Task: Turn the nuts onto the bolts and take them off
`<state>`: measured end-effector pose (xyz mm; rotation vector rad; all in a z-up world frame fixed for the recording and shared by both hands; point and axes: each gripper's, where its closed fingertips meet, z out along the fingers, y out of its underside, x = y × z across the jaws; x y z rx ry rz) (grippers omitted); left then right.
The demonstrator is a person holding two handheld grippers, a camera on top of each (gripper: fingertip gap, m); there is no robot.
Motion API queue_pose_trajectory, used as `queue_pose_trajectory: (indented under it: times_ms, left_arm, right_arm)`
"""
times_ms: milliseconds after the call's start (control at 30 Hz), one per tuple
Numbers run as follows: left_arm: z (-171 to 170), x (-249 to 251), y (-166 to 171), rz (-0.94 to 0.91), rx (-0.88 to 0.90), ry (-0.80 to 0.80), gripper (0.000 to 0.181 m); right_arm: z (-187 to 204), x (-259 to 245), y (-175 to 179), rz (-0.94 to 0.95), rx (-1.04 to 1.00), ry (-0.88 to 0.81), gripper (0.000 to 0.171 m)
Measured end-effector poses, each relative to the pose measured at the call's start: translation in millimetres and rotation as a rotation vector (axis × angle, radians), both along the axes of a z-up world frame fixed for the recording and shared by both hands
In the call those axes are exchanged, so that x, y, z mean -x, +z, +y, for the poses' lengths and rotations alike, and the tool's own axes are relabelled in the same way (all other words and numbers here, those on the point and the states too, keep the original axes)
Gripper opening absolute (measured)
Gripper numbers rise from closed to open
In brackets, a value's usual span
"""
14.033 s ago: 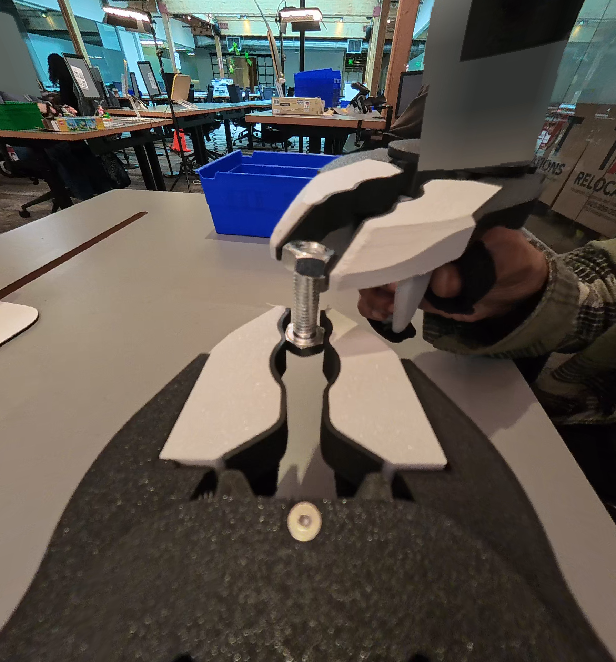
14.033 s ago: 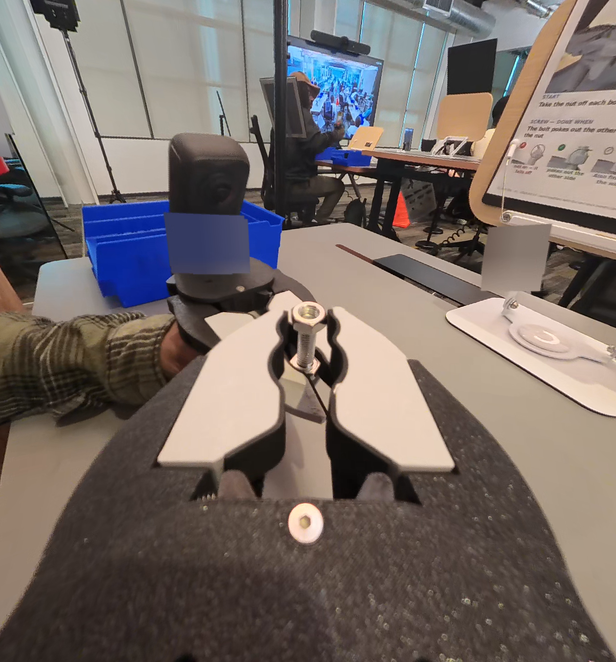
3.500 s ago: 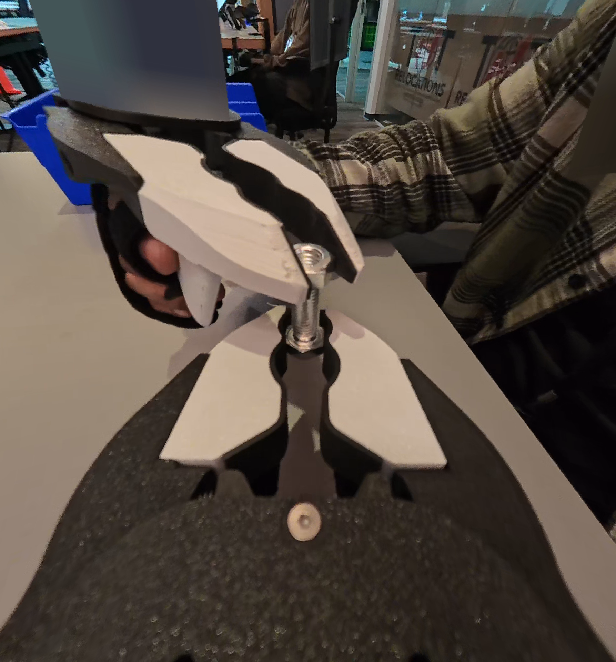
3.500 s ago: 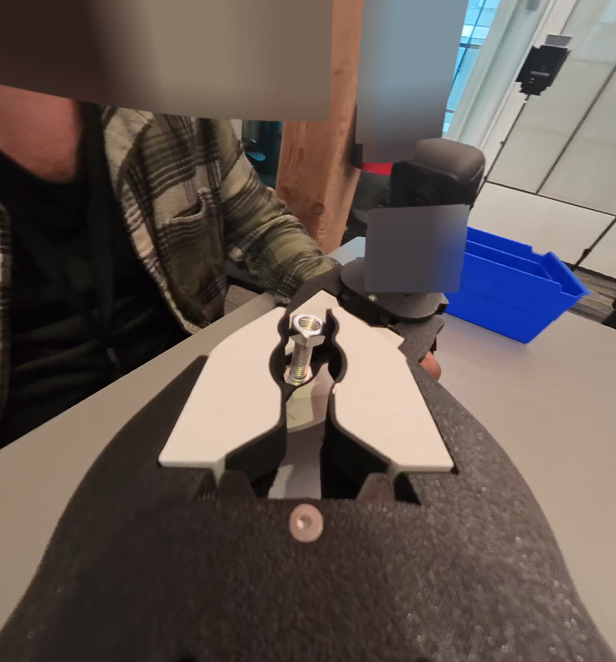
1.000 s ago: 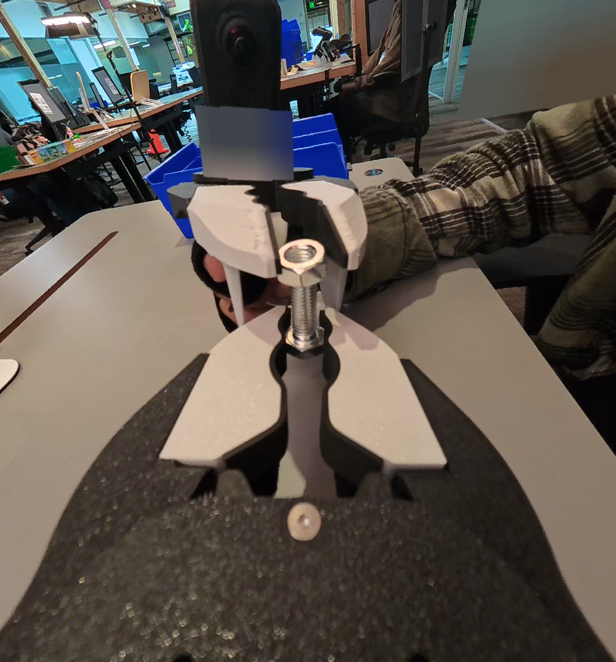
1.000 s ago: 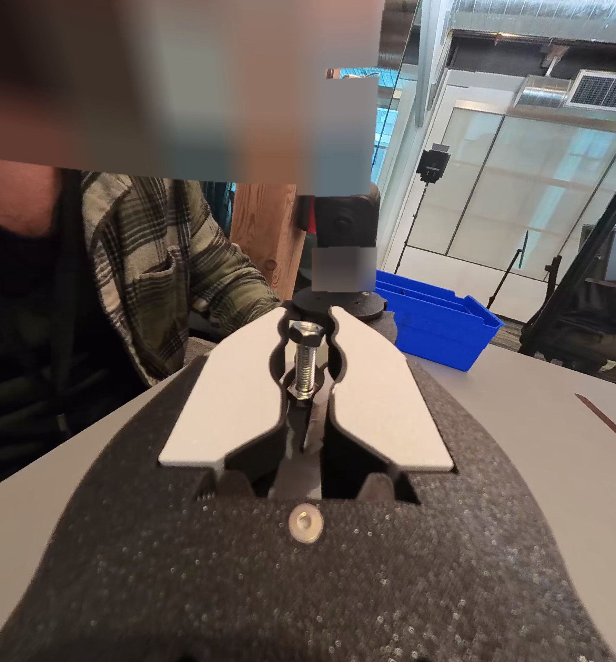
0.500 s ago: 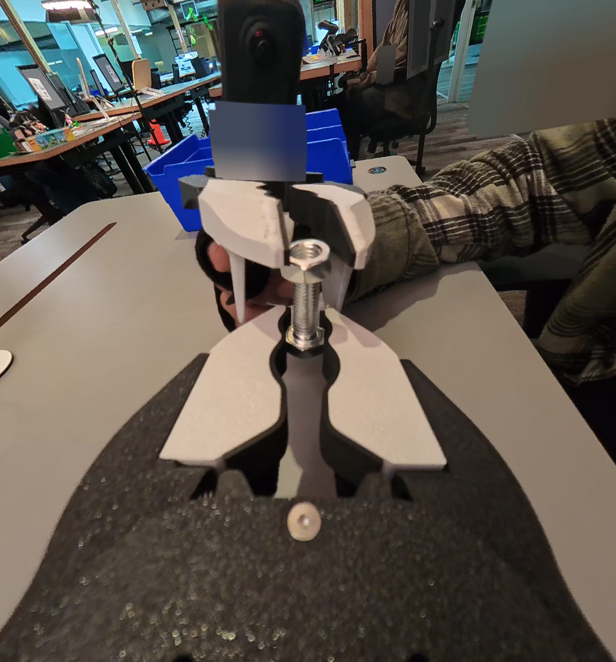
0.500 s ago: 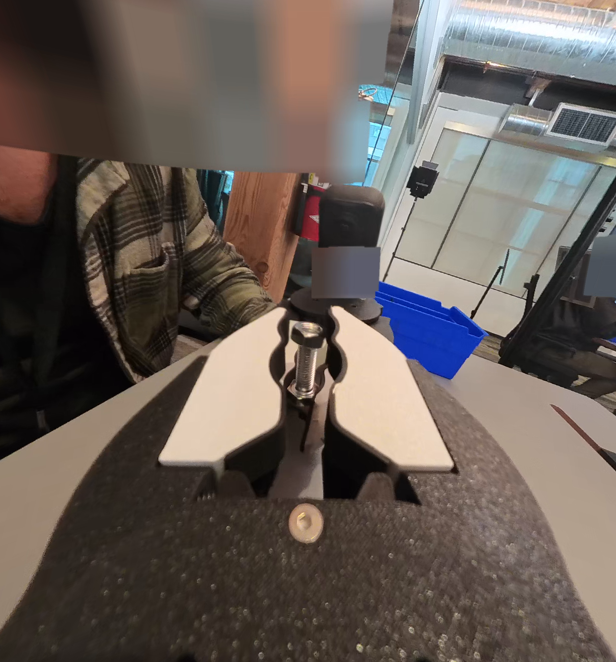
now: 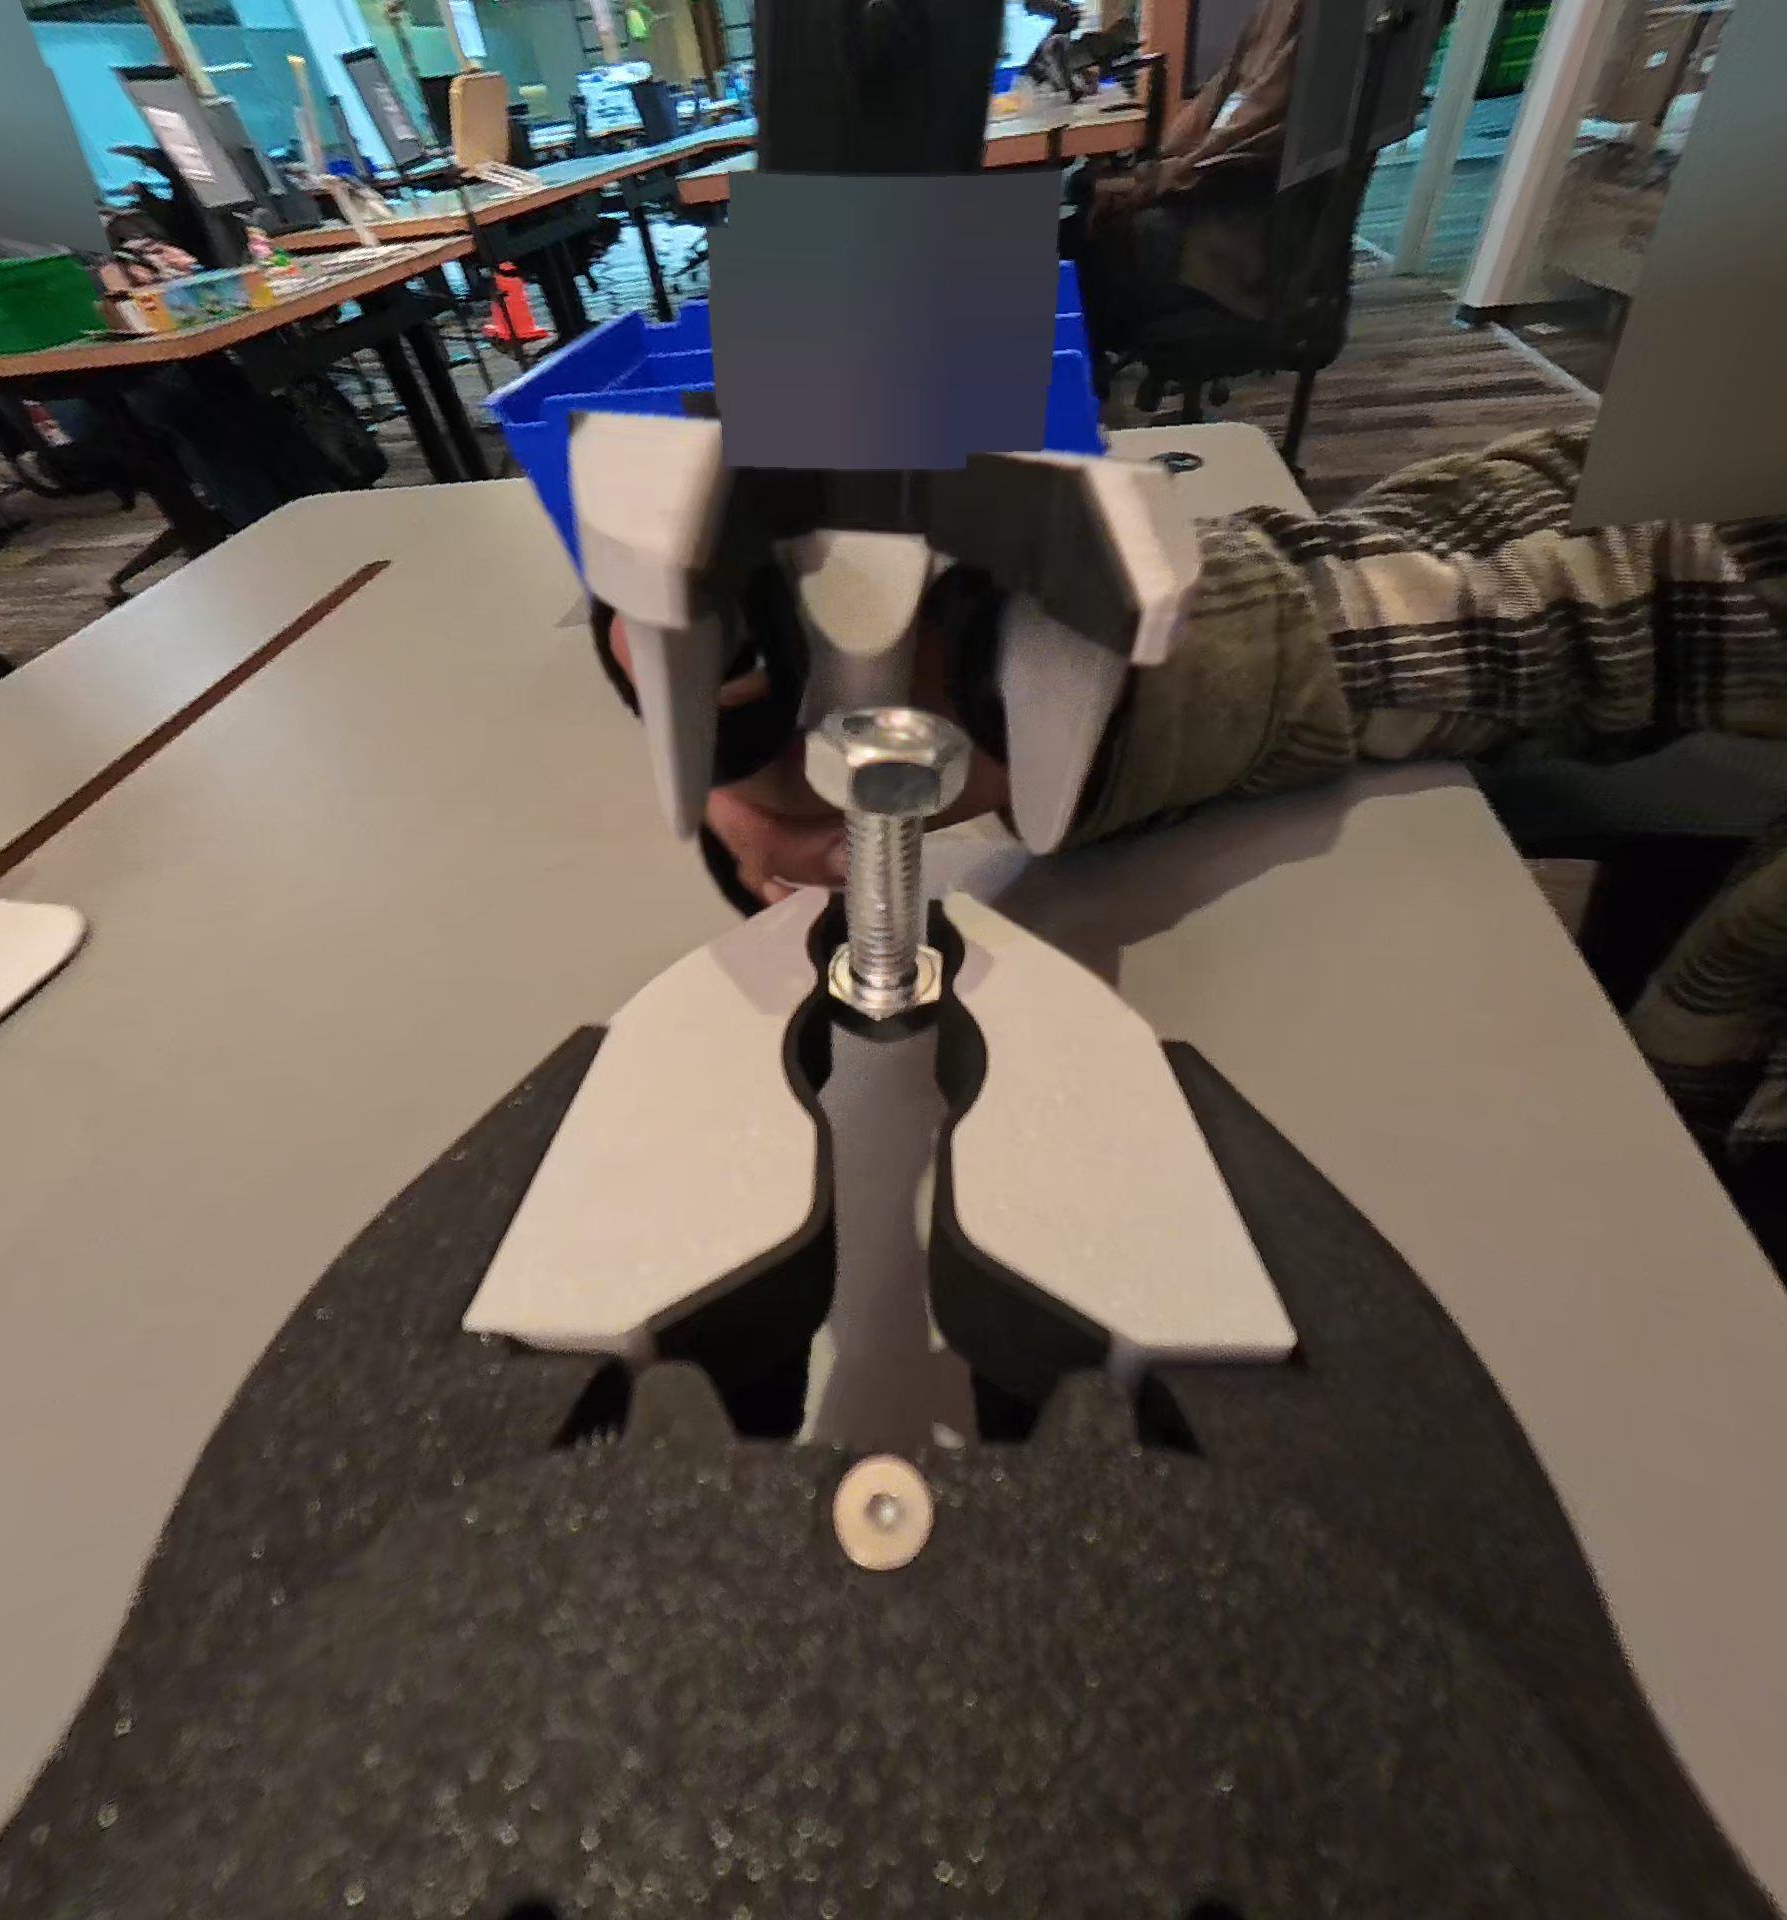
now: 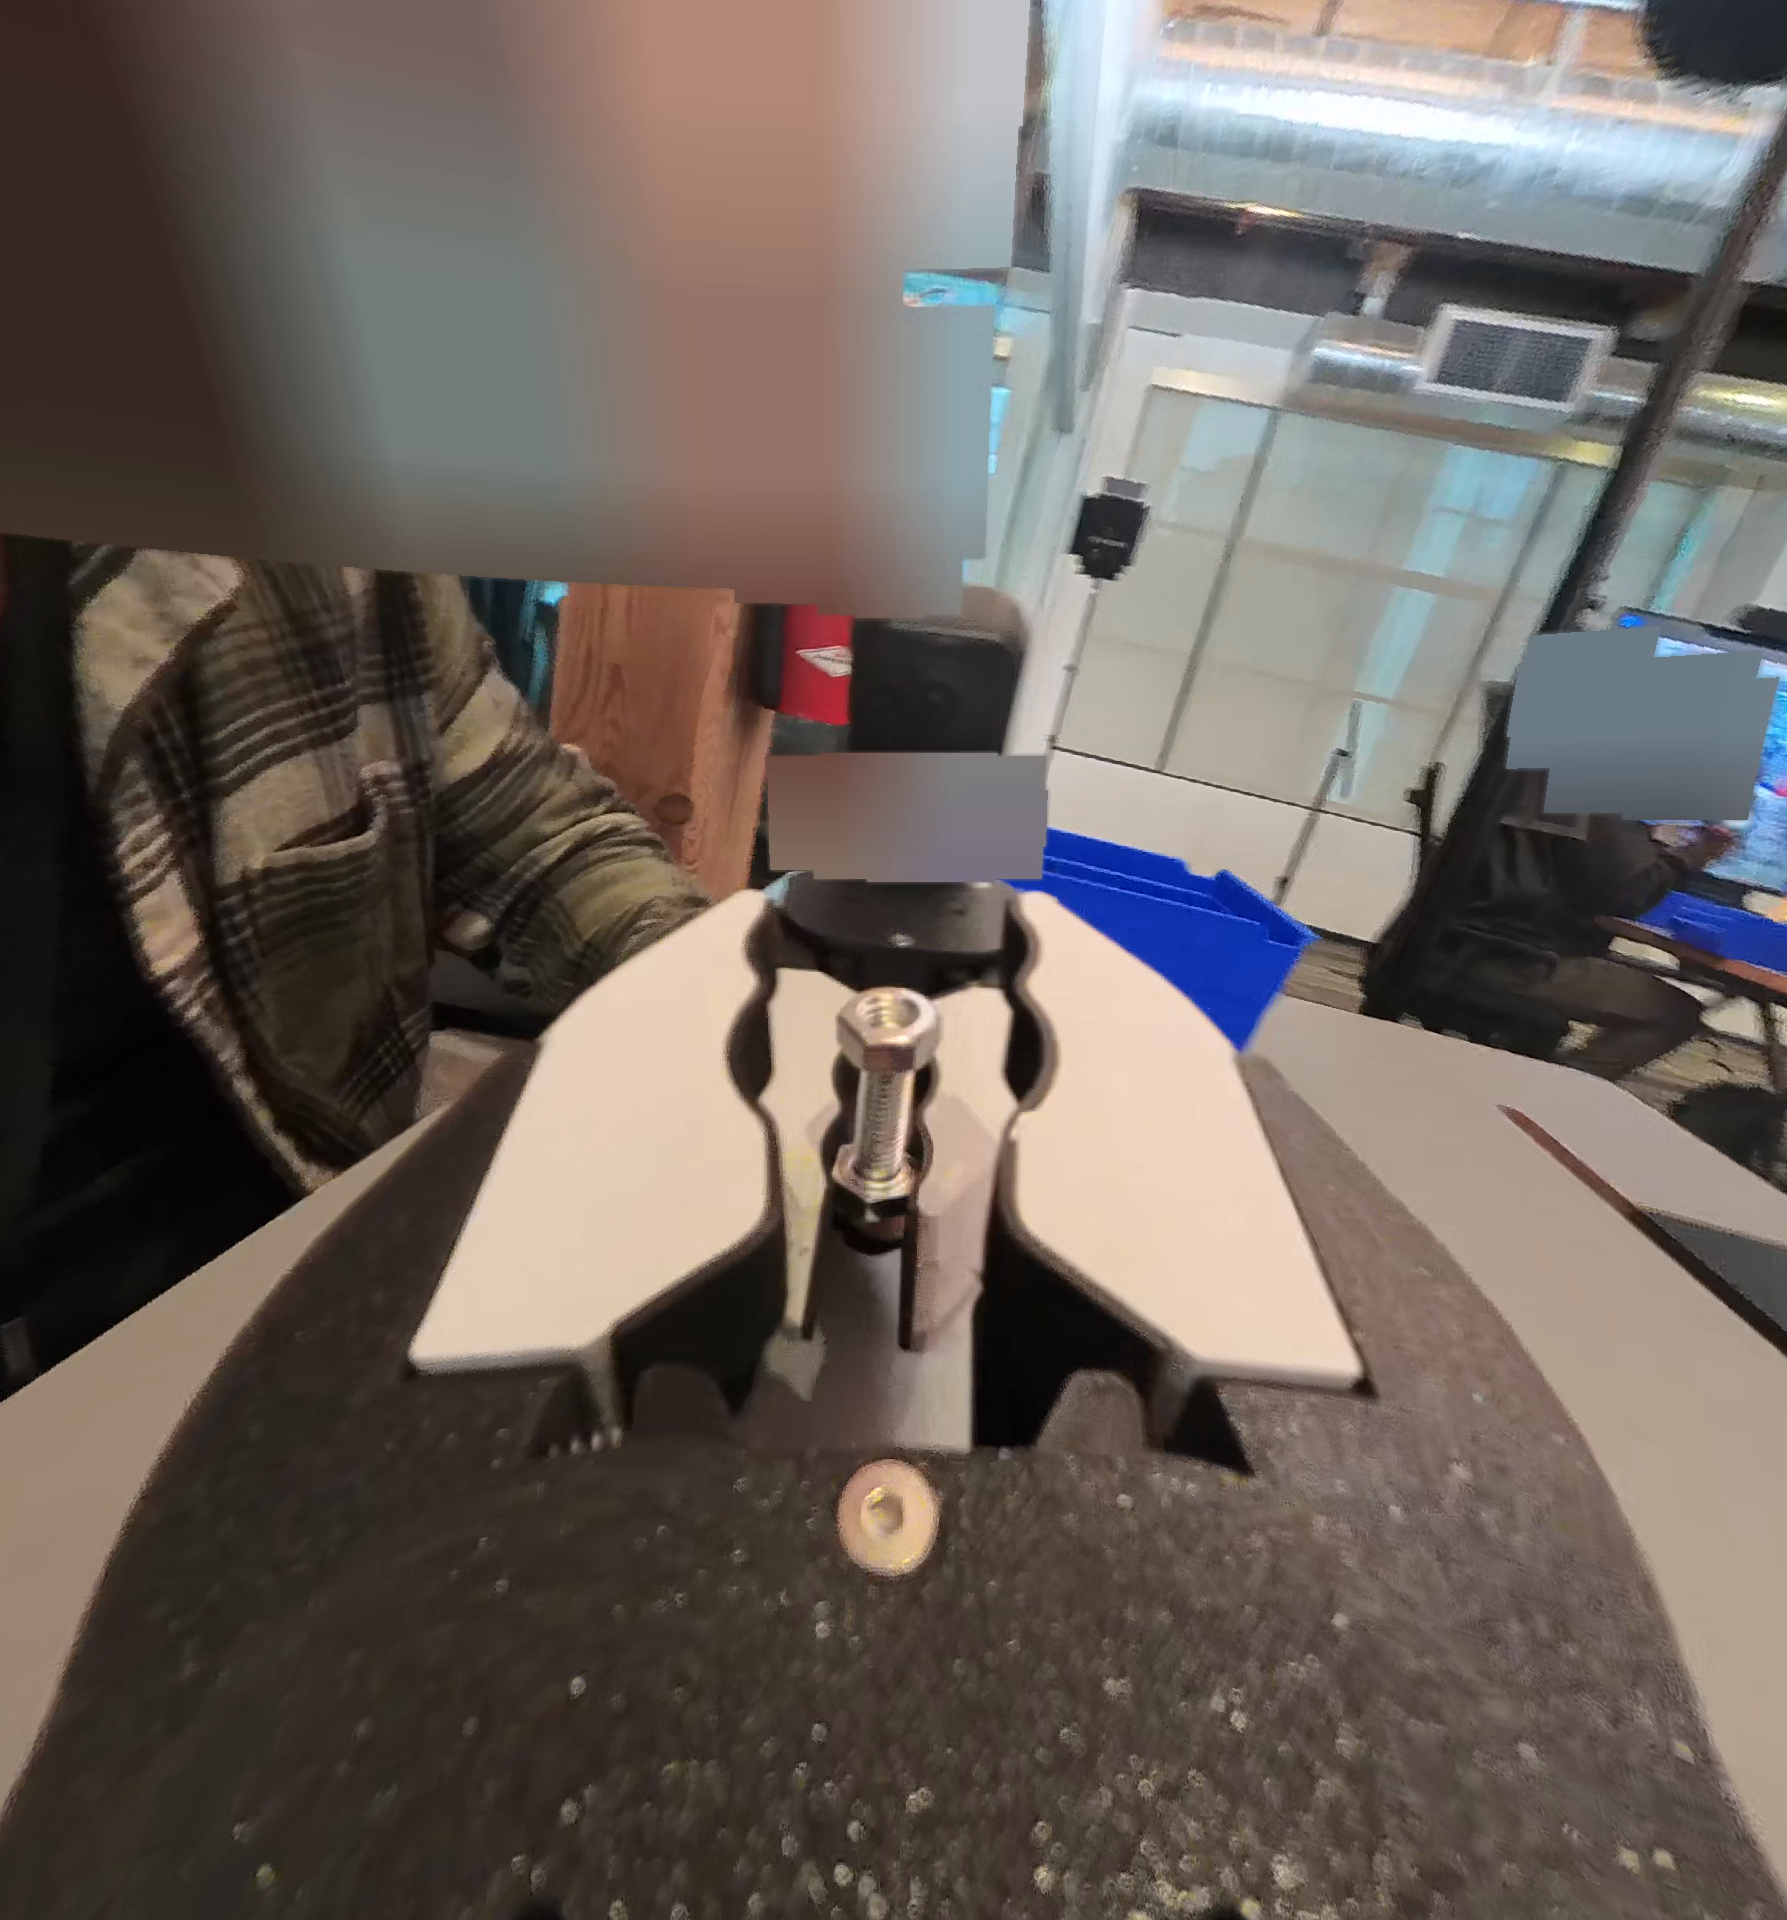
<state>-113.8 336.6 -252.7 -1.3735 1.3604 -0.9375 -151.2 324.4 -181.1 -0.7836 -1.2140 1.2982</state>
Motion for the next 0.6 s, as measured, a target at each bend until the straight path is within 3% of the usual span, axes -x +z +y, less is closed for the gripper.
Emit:
queue_pose_trajectory:
  times_ms: [133, 200, 367, 600]
  left_arm:
    - [30.7, 12.5, -3.3, 0.036, -0.014, 0.202, 0.015]
    - [43.3, 19.6, -4.8, 0.037, 0.025, 0.289, 0.015]
    - [53.9, 26.1, -7.9, -0.005, 0.174, 0.337, 0.015]
    - [53.1, 27.6, -6.4, -0.059, 0.287, 0.310, 0.015]
  right_arm:
    - [36.0, -4.5, 4.7, -0.010, 0.149, -0.228, 0.050]
    - [52.4, -4.4, -0.2, -0.069, 0.181, -0.404, 0.046]
    - [73.4, 2.5, -10.8, -0.156, 0.236, -0.729, 0.048]
    - [74.5, 21.4, -27.1, -0.238, 0.376, -0.762, 0.043]
